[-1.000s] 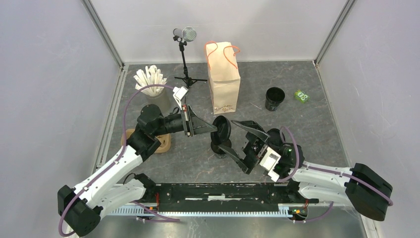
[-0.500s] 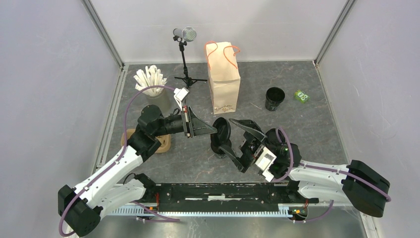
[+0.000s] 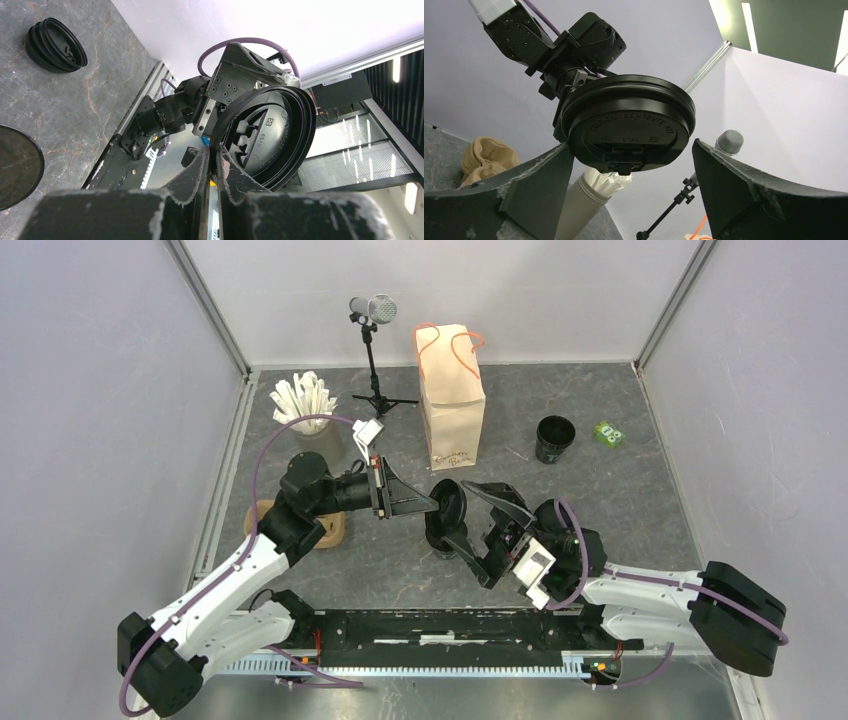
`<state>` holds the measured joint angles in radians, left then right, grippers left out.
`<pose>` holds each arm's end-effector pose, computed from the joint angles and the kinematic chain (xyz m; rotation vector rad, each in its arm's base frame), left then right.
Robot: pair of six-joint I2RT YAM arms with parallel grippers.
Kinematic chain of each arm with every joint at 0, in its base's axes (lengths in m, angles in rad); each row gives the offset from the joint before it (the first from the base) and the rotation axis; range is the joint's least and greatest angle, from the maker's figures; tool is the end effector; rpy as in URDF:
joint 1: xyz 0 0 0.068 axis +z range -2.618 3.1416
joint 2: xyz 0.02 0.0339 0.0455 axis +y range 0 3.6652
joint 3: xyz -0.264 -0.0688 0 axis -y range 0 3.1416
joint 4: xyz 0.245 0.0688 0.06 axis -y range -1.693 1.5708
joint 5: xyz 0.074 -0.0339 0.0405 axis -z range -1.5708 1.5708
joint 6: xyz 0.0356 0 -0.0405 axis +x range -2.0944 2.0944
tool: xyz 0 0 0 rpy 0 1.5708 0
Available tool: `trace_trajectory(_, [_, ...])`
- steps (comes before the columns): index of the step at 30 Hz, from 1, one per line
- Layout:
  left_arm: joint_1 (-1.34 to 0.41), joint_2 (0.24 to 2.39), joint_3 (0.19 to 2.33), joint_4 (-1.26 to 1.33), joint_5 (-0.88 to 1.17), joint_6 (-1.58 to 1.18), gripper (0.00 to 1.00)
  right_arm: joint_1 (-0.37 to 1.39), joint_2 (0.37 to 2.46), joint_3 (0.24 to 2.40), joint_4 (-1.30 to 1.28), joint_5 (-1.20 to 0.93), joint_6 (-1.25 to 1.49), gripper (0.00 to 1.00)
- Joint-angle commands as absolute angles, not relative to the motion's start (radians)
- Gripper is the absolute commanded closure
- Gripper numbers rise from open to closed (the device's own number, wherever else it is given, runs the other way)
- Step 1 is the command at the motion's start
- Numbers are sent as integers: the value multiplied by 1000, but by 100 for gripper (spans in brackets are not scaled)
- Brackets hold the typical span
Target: Pack the takeout coffee
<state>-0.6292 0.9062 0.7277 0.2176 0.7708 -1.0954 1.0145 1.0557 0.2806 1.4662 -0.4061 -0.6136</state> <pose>0.1539 -0.1427 0.3407 0.3160 1.8849 -1.8553 0.0879 0.1681 0.2827 -0.9022 0.3235 0.5487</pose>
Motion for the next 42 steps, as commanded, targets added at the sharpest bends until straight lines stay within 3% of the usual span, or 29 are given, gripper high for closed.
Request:
trace_trajectory(1, [-624,909,723,223,808,-1116,85,1022,1060,320,1657,-406,-634,7])
trace_trajectory(6, [-625,910,718,220,804,-1114,85,1023,1062,315,1657,-415,-633,15])
trace_trajectory(13, [-625,909,719,184,793,-1090,84,1023,1061,298,1657,-416,-636,18])
trace_trajectory(20, [-626,913,732,132,793,-1065,84,1023,1066,287,1669,-398,-655,3])
trace_trajectory(26, [-624,917,744,98,785,-1044,83,1024,1062,284,1655,-411,-658,8])
trace_trajectory(37, [-624,922,787,-27,753,-966,83,1023,1032,298,1464,-440,-712,2])
trace_trajectory(42, [-624,929,800,-65,750,-939,83,1023,1036,306,1430,-439,-718,8])
